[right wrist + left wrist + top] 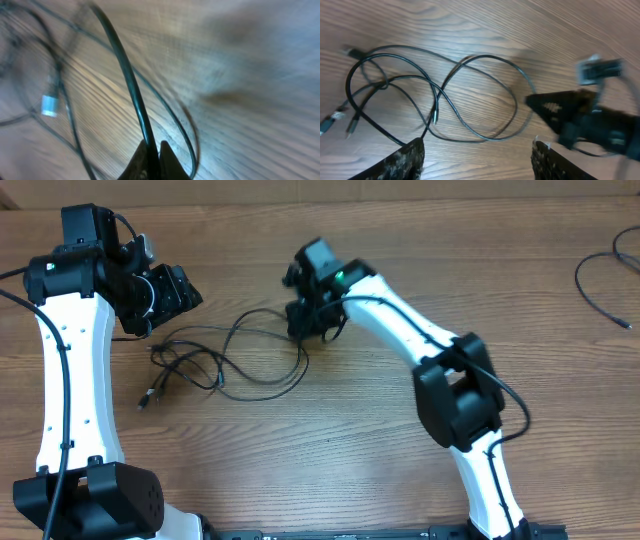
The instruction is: Untangle cables
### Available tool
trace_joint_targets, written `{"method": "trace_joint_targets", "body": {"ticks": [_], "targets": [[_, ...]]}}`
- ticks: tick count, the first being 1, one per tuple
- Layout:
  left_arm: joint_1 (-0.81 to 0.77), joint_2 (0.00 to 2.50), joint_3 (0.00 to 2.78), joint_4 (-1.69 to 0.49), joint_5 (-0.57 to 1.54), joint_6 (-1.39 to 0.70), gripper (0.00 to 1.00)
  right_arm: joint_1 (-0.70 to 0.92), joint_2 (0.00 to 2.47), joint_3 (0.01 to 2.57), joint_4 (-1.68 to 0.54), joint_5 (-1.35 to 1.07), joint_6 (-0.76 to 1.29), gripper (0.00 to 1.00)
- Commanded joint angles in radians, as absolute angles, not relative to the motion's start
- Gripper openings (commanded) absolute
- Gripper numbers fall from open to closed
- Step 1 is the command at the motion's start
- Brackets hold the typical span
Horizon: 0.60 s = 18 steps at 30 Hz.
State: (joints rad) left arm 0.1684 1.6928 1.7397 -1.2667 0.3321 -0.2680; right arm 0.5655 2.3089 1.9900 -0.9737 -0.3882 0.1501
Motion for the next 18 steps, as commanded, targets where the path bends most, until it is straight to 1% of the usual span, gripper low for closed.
{"method": "trace_joint_targets", "body": {"ticks": [1,4,8,12,18], "targets": [[0.146,1.675,1.73,-1.266,0.472,-0.138,0.68,0.534,2.134,2.149,-1.095,-0.395,0.16,0.04],[0.136,1.675,1.73,-1.269,0.512,-0.114,0.69,0.519,2.067,2.245,-1.226,-0.394,0.16,0.04],[0.12,1.675,1.73,-1.268,0.525,-0.115,0.7,0.491,1.976,2.353,-1.319,-0.395,0.166,0.04],[0.078,1.675,1.73,-1.269,0.525,-0.114,0.71,0.482,1.883,2.428,-1.306,-0.398,0.223,0.04],[-0.001,1.675,1.73,-1.256,0.521,-0.112,0.73,0.482,1.82,2.517,-1.27,-0.436,0.322,0.04]]}}
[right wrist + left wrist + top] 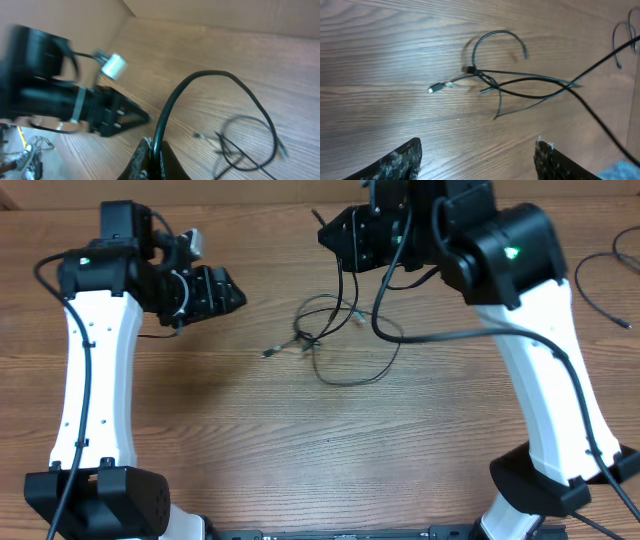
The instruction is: Untangle cables
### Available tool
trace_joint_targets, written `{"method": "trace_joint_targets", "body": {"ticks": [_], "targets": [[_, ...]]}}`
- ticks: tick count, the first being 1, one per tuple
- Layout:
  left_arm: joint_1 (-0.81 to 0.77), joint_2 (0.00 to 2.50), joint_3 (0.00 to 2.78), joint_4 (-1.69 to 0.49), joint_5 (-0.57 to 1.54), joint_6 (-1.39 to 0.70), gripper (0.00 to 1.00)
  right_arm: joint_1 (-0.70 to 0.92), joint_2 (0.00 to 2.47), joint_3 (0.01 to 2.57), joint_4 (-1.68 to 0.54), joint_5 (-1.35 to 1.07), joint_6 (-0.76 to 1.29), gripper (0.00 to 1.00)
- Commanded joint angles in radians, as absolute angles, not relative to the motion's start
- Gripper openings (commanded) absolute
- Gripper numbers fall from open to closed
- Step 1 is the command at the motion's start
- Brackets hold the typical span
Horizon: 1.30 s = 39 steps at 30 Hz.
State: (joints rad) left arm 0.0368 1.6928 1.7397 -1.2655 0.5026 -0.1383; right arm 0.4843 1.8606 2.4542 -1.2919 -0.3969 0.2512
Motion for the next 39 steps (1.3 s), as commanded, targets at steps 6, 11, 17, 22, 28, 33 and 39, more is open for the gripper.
{"method": "trace_joint_targets", "body": {"ticks": [6,11,17,22,28,33,39], "targets": [[-0.069,1.675,1.73,-1.242,0.511,-0.11,0.74,0.482,1.814,2.642,-1.221,-0.589,0.43,0.04],[-0.12,1.687,1.725,-1.231,0.519,0.026,0.8,0.482,1.814,2.742,-1.246,-0.624,0.452,0.04],[-0.134,1.74,1.695,-1.234,0.744,0.228,0.73,0.482,1.814,2.75,-1.304,-0.623,0.441,0.04],[-0.137,1.775,1.671,-1.269,0.786,0.36,0.69,0.482,1.814,2.75,-1.32,-0.618,0.431,0.04],[-0.117,1.779,1.671,-1.305,0.801,0.454,0.86,0.481,1.814,2.75,-1.353,-0.593,0.396,0.04],[-0.141,1.783,1.671,-1.358,0.839,0.574,0.84,0.481,1.814,2.75,-1.364,-0.594,0.396,0.04],[-0.202,1.869,1.671,-1.325,0.885,0.583,0.77,0.481,1.814,2.75,-1.36,-0.649,0.396,0.04]]}}
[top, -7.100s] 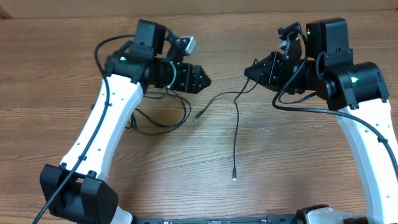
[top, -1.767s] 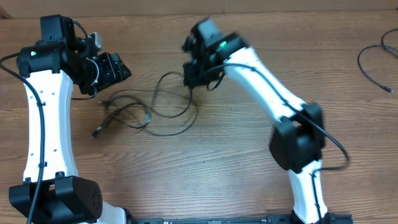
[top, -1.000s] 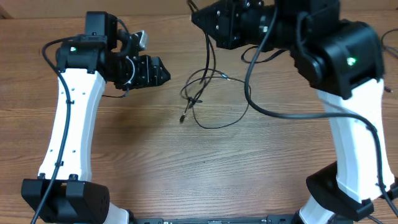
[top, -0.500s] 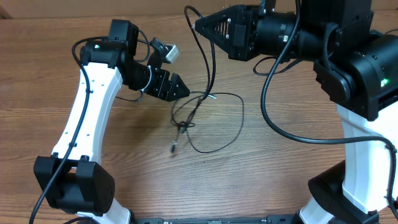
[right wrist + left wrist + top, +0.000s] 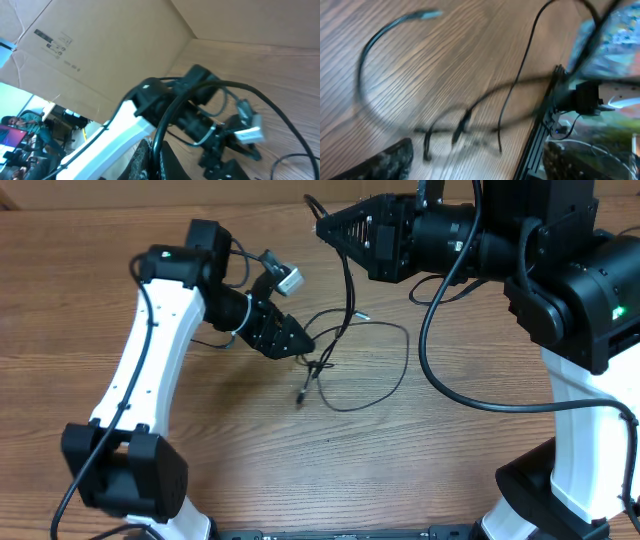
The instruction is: Untangle cables
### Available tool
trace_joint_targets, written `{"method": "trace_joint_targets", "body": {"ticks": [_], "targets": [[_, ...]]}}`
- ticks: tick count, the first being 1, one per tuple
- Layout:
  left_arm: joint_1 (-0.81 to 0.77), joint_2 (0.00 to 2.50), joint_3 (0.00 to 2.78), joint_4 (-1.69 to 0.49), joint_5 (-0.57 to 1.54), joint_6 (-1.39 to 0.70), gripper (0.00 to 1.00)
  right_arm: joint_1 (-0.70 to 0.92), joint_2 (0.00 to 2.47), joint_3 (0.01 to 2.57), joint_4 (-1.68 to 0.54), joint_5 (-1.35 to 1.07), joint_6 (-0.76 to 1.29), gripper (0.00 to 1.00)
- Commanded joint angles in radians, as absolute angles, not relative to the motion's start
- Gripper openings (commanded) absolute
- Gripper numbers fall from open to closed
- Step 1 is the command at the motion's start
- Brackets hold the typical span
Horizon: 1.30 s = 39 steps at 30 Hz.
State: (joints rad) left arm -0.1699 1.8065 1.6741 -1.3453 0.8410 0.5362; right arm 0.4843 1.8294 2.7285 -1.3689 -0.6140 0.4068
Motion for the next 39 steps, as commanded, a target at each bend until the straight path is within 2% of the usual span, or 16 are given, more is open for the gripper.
{"method": "trace_joint_targets", "body": {"ticks": [1,5,7,9,10,16,21,24,27,39], "targets": [[-0.21,1.884,1.671,-1.311,0.884,0.581,0.73,0.481,1.814,2.75,-1.36,-0.655,0.396,0.04],[-0.211,1.935,1.671,-1.248,0.877,0.533,0.41,0.481,1.813,2.75,-1.37,-0.66,0.392,0.04],[-0.198,1.94,1.671,-1.245,0.87,0.523,0.29,0.481,1.813,2.75,-1.38,-0.659,0.386,0.04],[-0.172,1.939,1.671,-1.247,0.849,0.515,0.08,0.481,1.813,2.75,-1.401,-0.652,0.367,0.04],[-0.165,1.939,1.671,-1.249,0.847,0.514,0.04,0.481,1.813,2.75,-1.413,-0.644,0.358,0.04],[-0.069,1.935,1.671,-1.256,0.739,0.375,0.04,0.434,1.802,2.751,-1.47,-0.525,0.36,0.04],[-0.033,1.935,1.671,-1.209,0.372,0.023,0.04,0.38,1.737,2.751,-1.359,-0.655,0.371,0.04],[-0.033,1.935,1.671,-1.21,0.207,-0.097,0.04,0.341,1.677,2.751,-1.319,-0.656,0.391,0.04],[-0.033,1.935,1.671,-1.211,0.049,-0.208,0.04,0.234,1.582,2.751,-1.301,-0.656,0.398,0.04],[-0.012,1.936,1.671,-1.217,-0.199,-0.302,0.04,-0.227,1.397,2.75,-1.308,-0.645,0.42,0.03]]}}
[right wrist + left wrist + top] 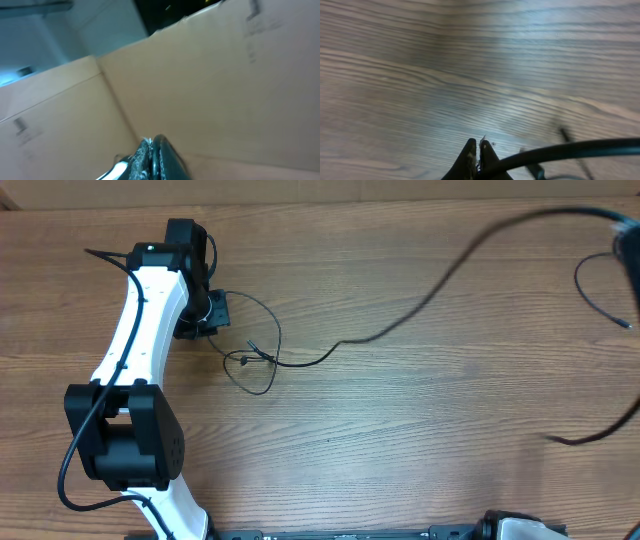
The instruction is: Untangle cables
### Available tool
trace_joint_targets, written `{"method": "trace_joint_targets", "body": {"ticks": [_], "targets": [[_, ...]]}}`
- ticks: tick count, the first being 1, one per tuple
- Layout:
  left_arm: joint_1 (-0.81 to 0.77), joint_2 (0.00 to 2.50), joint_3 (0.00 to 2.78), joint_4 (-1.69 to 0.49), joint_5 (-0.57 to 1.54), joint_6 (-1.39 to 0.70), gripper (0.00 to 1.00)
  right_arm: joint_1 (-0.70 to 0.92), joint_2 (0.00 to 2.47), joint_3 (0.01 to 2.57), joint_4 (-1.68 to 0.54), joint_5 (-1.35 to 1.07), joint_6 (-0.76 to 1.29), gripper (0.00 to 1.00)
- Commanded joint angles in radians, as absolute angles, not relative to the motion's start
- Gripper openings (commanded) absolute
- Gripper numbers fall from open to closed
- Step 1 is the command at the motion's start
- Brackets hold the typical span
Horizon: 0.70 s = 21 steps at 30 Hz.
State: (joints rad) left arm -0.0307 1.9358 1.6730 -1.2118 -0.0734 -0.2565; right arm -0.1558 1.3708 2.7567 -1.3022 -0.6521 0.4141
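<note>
A small knot of thin black cables (255,358) lies on the wooden table (330,450) left of centre. My left gripper (210,315) sits low at the knot's left end, shut on a black cable (560,150) that runs off to the right of its tips (479,150). One long black cable (440,280) stretches, blurred, from the knot up to the top right corner. My right gripper (152,145) is outside the overhead view, shut on a dark cable and facing cardboard.
A separate black cable (598,292) loops at the far right edge of the table. A blurred dark arc (600,435) crosses the lower right. A cardboard wall (210,75) fills the right wrist view.
My left gripper was open beside the knot at mid-table and is now shut on a cable further left. The right arm has left the overhead view, and its cable now stretches toward the top right.
First my right gripper was shut on a cable down at the tangle, with the left open at the far left. Then the right held it high and the tangle lay further right. Later the left stood open at the knot. Now both hold cable, one strand pulled long.
</note>
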Motion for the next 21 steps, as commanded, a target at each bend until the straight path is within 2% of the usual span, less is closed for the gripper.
{"method": "trace_joint_targets", "body": {"ticks": [1,6,8,13,15,21], "targets": [[0.0,1.936,1.671,-1.218,-0.202,-0.304,0.04,-0.239,1.398,2.75,-1.312,-0.645,0.419,0.04],[0.083,1.936,1.671,-1.23,-0.117,-0.299,0.04,-0.287,1.431,2.75,-1.35,-0.57,0.419,0.04],[0.126,1.935,1.671,-1.227,0.022,-0.27,0.04,-0.288,1.462,2.75,-1.373,-0.565,0.419,0.04],[0.142,1.864,1.673,-1.087,0.526,-0.017,0.04,-0.288,1.563,2.75,-1.452,-0.653,0.383,0.04],[0.139,1.81,1.675,-1.034,0.633,0.014,0.04,-0.288,1.584,2.75,-1.475,-0.657,0.358,0.04],[0.138,1.598,1.707,-0.911,0.707,-0.067,0.04,-0.288,1.625,2.75,-1.544,-0.616,0.304,0.04]]}}
